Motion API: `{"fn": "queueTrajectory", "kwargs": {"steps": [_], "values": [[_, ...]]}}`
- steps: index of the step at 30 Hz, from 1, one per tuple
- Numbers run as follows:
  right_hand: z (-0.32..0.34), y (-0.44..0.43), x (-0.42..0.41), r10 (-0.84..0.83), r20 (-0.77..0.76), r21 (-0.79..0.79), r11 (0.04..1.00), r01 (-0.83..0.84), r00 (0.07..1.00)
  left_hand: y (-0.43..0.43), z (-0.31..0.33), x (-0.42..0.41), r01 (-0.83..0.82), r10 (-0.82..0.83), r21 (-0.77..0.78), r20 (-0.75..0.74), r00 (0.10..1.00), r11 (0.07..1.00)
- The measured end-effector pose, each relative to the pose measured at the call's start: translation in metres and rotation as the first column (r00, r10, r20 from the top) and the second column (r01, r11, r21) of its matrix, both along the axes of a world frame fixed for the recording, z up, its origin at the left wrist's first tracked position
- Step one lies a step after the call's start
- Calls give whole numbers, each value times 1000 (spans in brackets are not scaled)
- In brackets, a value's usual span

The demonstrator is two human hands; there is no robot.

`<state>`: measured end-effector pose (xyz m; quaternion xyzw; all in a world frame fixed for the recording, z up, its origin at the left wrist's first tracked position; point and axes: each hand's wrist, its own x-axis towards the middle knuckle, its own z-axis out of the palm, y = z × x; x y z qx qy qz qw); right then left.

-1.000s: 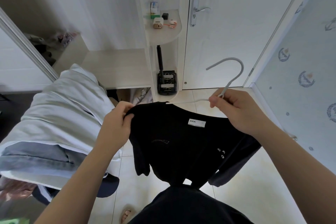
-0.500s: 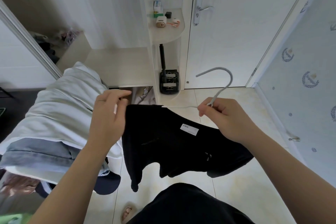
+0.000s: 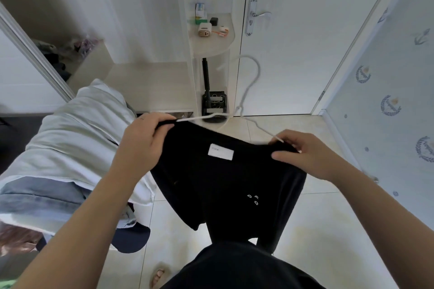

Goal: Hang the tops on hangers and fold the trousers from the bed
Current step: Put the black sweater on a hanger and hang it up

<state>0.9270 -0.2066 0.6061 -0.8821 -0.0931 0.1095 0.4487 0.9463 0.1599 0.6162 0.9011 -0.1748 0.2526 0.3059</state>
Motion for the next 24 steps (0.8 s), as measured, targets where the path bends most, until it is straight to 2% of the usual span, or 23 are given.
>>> {"fn": "queueTrajectory", "kwargs": {"steps": [2,4,6,9,12,15,19,21,24], "values": [[-14,-20,-1,21,-193,-83,996,-38,981,10,1,4,-27,27,-5,-1,1000,1000],[-28,-29,-2,-28,-255,-123,992,-4,967,16,1,7,-38,37,5,7,999,999],[-35,-30,-1,-110,-176,-138,987,86,978,19,-1,11,-37,37,23,9,999,999],[-33,-29,8,-216,-33,-244,949,201,976,23,-4,15,-46,46,51,-11,999,998],[-24,-31,15,-282,44,-262,923,283,958,27,-7,16,-61,64,73,-30,998,995],[-15,-26,17,-373,182,-201,892,406,910,30,-10,17,-77,79,78,-29,996,994],[0,-13,11,-532,307,79,841,535,790,37,-7,19,-76,78,111,-22,997,991],[10,-10,8,-534,332,161,845,511,778,38,-6,18,-70,74,122,-32,997,990],[18,-11,6,-352,365,137,936,324,862,36,-2,15,-112,112,-22,-27,993,993]]}}
